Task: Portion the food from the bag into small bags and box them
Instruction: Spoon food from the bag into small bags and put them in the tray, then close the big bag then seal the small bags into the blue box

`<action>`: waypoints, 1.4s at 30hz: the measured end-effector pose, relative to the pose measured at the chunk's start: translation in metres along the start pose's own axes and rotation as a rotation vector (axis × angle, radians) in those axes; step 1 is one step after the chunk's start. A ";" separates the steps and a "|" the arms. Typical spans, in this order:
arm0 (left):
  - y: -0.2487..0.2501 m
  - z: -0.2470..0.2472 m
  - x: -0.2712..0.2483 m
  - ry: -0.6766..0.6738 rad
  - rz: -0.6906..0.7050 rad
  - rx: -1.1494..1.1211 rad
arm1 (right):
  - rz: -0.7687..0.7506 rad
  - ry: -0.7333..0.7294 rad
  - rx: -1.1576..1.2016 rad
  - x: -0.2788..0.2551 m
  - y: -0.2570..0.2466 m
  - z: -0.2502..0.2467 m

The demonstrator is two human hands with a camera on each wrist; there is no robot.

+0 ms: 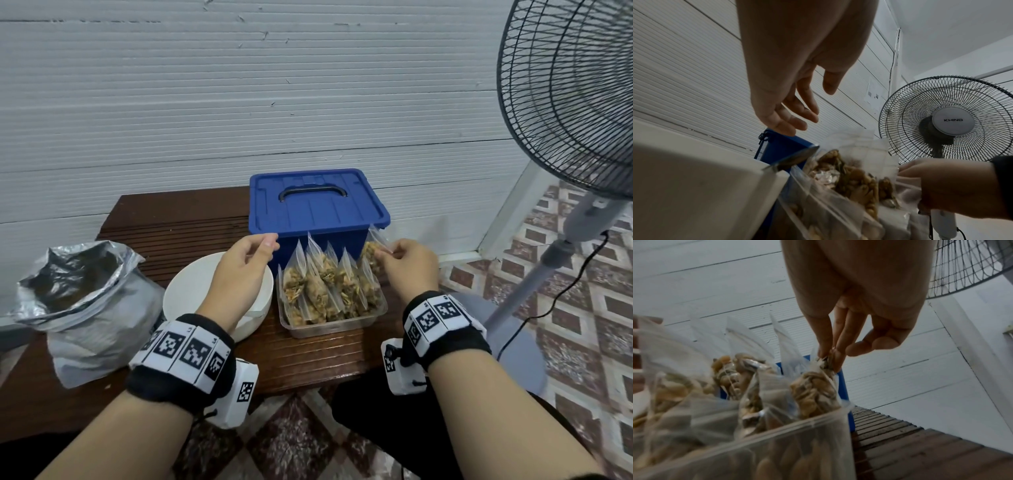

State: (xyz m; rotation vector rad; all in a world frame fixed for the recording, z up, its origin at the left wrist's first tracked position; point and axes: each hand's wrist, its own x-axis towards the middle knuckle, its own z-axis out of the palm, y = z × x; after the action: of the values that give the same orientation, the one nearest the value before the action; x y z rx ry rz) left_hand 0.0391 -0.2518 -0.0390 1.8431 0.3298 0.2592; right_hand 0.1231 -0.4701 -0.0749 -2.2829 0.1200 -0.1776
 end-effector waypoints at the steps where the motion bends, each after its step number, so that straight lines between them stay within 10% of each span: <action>1: 0.000 -0.001 0.000 0.002 -0.001 0.000 | -0.028 0.029 -0.056 0.000 0.000 0.000; 15: 0.000 -0.006 -0.001 -0.007 -0.016 0.020 | 0.055 -0.201 0.181 -0.008 -0.012 0.003; 26: -0.001 -0.018 0.000 0.010 -0.004 0.014 | 0.159 -0.051 0.329 -0.007 -0.017 0.006; 37: 0.024 -0.071 -0.011 0.127 0.203 0.002 | -0.097 0.193 0.368 -0.033 -0.069 -0.018; 42: 0.034 -0.125 -0.013 0.243 0.285 0.020 | -0.327 0.070 0.405 -0.061 -0.123 0.001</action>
State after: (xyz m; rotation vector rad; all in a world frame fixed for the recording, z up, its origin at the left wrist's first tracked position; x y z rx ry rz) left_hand -0.0124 -0.1536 0.0296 1.8797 0.2358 0.6822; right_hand 0.0665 -0.3797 0.0114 -1.8784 -0.2359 -0.4124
